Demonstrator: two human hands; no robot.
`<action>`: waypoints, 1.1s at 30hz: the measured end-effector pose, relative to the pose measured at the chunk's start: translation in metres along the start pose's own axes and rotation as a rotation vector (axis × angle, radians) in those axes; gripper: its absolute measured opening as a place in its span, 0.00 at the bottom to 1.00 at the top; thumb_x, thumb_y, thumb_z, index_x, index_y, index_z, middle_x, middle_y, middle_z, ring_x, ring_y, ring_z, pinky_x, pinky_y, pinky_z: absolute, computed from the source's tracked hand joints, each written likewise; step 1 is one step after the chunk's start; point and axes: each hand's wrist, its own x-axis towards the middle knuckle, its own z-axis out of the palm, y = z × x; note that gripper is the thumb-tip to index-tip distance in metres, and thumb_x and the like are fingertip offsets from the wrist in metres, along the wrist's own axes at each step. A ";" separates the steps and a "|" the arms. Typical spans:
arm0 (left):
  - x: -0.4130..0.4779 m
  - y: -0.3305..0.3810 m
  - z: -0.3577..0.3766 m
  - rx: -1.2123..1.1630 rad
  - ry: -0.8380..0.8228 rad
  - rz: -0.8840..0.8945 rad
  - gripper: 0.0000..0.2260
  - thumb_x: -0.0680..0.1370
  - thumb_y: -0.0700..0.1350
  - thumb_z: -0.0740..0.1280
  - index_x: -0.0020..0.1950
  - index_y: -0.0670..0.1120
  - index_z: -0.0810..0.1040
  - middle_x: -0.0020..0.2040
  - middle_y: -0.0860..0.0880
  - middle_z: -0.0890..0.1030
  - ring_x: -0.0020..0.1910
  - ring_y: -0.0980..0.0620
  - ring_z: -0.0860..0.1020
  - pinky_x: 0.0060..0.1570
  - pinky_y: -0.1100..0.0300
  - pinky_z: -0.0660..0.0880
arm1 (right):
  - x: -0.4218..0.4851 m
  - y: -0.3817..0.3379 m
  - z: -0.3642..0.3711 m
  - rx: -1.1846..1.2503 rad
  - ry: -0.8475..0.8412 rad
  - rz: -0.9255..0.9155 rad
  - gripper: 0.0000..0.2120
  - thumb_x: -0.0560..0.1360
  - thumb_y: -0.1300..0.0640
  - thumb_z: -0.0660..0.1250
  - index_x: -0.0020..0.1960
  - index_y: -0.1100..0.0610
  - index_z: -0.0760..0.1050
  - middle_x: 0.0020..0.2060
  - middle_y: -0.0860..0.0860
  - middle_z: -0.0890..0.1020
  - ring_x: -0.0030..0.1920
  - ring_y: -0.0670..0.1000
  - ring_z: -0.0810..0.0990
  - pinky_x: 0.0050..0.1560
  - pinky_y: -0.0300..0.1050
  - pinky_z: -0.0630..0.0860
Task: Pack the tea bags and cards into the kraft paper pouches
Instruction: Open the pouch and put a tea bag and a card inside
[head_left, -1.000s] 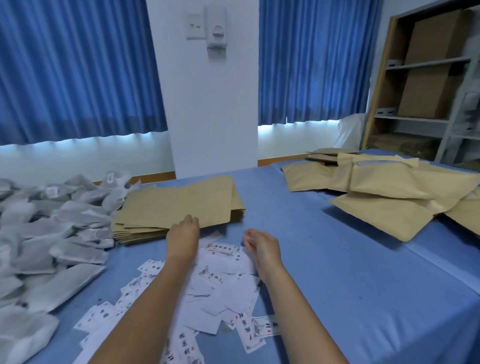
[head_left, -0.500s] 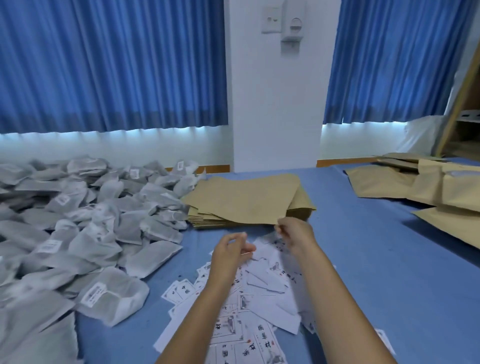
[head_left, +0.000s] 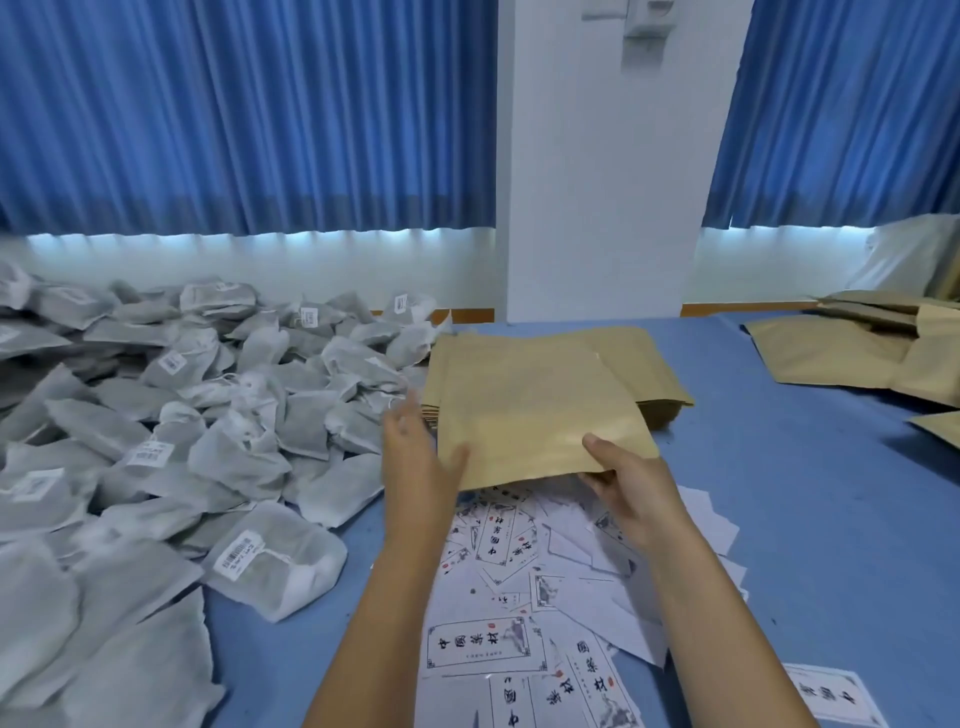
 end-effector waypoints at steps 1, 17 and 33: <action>-0.002 0.000 0.001 0.075 -0.030 0.193 0.29 0.71 0.46 0.74 0.71 0.48 0.69 0.65 0.48 0.69 0.62 0.50 0.71 0.61 0.55 0.70 | -0.002 0.003 0.004 -0.058 0.064 -0.039 0.09 0.75 0.67 0.68 0.53 0.59 0.76 0.46 0.52 0.83 0.47 0.50 0.81 0.37 0.40 0.79; -0.012 0.005 0.016 -0.090 -0.454 0.433 0.13 0.73 0.44 0.73 0.57 0.48 0.83 0.56 0.56 0.81 0.57 0.62 0.75 0.61 0.68 0.68 | -0.002 0.003 0.007 -0.168 -0.034 -0.002 0.05 0.77 0.67 0.64 0.50 0.59 0.75 0.42 0.55 0.82 0.30 0.50 0.83 0.26 0.39 0.77; -0.020 0.019 0.026 0.004 -0.230 0.431 0.07 0.71 0.33 0.69 0.48 0.38 0.82 0.46 0.45 0.82 0.46 0.48 0.79 0.47 0.58 0.73 | -0.012 0.021 0.026 -0.381 -0.250 -0.026 0.15 0.76 0.74 0.54 0.42 0.64 0.78 0.32 0.58 0.83 0.30 0.52 0.83 0.31 0.40 0.79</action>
